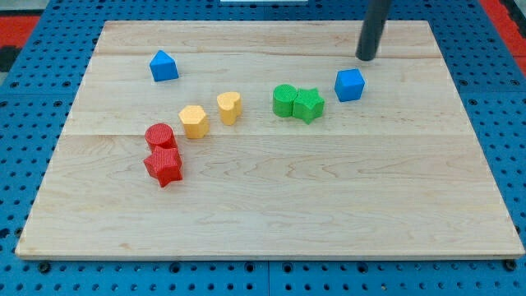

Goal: Move the blue cube to the right side of red circle

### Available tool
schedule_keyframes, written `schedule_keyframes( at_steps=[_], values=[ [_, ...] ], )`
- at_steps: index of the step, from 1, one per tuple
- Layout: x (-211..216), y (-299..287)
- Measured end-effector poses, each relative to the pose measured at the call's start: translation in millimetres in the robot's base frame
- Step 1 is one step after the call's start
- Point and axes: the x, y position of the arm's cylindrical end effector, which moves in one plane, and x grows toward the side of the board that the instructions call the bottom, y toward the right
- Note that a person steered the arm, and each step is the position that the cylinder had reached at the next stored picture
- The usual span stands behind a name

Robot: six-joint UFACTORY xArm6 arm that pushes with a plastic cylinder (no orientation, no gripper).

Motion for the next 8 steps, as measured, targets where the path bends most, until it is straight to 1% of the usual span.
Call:
schedule_keyframes(
  at_steps=[1,2,3,4,5,6,7,8],
  values=[
    [30,-22],
    [57,-2],
    [72,1],
    [75,3],
    [32,-9],
    [59,-34],
    [83,7],
    [117,5]
  ],
)
